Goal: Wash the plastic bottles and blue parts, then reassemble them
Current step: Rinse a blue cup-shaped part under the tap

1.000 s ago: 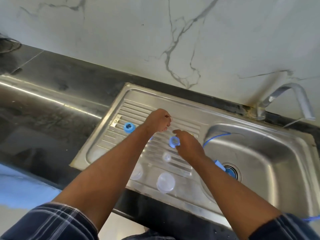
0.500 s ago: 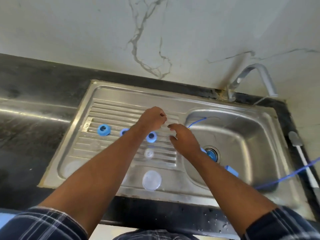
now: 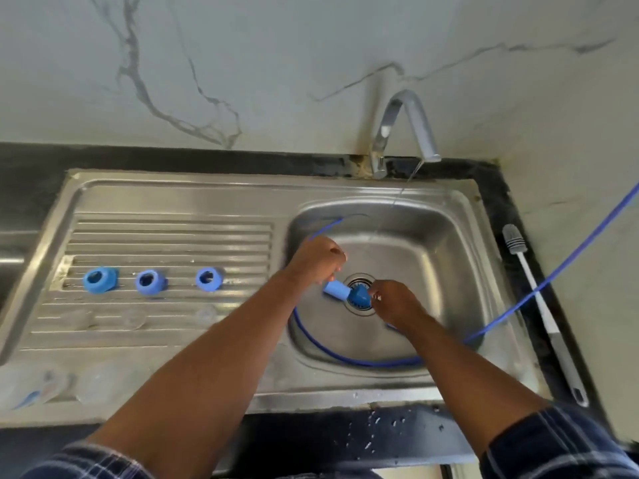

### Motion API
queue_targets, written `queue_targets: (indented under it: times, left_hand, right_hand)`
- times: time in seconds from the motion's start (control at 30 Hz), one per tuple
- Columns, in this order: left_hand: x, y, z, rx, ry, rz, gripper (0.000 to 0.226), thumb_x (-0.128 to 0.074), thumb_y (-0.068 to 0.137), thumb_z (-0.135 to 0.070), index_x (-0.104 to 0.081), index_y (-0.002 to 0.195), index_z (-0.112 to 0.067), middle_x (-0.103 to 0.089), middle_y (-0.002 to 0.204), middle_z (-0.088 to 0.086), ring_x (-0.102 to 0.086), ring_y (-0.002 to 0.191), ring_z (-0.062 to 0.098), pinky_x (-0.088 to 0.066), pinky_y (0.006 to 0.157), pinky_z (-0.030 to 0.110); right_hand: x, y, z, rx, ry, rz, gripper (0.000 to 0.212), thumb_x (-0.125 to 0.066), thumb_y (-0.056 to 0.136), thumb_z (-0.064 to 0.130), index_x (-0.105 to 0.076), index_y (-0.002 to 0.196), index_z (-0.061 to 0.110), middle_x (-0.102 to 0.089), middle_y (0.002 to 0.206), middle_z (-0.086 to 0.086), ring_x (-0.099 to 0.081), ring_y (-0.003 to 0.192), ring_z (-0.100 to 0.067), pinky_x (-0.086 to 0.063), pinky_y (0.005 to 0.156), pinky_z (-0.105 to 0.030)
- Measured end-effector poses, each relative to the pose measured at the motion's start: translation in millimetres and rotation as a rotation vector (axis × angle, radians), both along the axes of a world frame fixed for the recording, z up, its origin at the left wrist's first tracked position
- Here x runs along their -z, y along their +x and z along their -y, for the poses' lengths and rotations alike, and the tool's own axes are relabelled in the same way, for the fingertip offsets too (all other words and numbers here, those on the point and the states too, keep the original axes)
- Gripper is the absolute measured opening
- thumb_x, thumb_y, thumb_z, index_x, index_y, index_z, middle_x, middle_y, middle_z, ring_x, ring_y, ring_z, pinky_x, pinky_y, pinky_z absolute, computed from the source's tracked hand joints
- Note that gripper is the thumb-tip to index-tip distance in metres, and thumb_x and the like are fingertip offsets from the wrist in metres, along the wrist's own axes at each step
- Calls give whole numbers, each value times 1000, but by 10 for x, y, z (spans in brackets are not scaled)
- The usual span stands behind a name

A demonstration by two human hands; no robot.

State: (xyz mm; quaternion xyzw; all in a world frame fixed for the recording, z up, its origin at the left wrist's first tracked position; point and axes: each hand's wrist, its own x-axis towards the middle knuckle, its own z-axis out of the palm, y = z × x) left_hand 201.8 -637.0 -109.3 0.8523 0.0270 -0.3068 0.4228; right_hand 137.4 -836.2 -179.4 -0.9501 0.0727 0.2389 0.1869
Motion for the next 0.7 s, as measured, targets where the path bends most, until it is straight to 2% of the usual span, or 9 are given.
queue_targets:
  times: [0.1,0.2,0.27,0.33,0.4,0.57,0.63,0.7]
  left_hand:
    - [156,-53,120,-53,35,-66,25,-53,92,-9,-71,102,4,-74,98,23,-72,82,34,-43,50,23]
    - [316,-85,142,-156,41,-111,21,-57,91,-8,-73,99,3,-72,95,24,-72,90,36,-43,61,28]
    - [409,-127,145,-227,32,-126,21,-59,89,-11,-73,97,3,-73,96,25,-71,87,36,-42,62,30]
    - [479,-169,174,-306,16,-160,19,-59,88,-12,-73,96,-2,-74,97,22,-68,76,28,-42,59,29]
    - [538,-207,234,-341,1,-183,21,-58,86,-13,-73,96,-3,-75,96,21,-65,72,23,-44,59,29]
    - [611,-292,416,-353,-19,-205,31,-54,69,-32,-74,85,-14,-76,87,14,-72,81,32,-50,62,32]
    - [627,-293,452,-341,-14,-210,27,-56,76,-34,-74,84,-16,-76,86,12,-72,86,34,-52,64,33]
    - [641,-269,468,-330,-11,-203,22,-58,84,-30,-73,85,-14,-76,86,12,-72,87,33,-53,65,33]
  right_hand:
    - [254,151,39,-215,-6,-104,56,-55,91,8,-53,142,31,-57,135,-10,-60,116,-32,-51,90,-37]
    - [449,293,65,-356,-39,-155,57,-57,94,12,-46,146,32,-46,141,-5,-54,124,-32,-48,92,-39]
    - [559,364,109,-398,-91,-134,49,-56,94,16,-49,140,30,-46,140,-6,-53,124,-32,-48,92,-39]
    - [639,415,171,-421,-111,-118,42,-52,92,17,-52,133,27,-49,136,-6,-53,120,-31,-48,91,-38]
    - [675,455,226,-434,-112,-117,40,-52,90,17,-52,129,27,-50,133,-5,-53,117,-30,-48,88,-37]
    - [721,505,292,-403,-80,-163,32,-59,89,19,-59,121,20,-61,124,-8,-60,113,-31,-51,86,-36]
    - [732,511,348,-334,-39,-177,23,-62,88,21,-63,110,17,-65,116,-10,-63,107,-31,-51,81,-35]
    - [694,529,423,-275,6,-187,13,-63,88,24,-61,99,18,-66,105,-8,-62,99,-29,-43,73,-29]
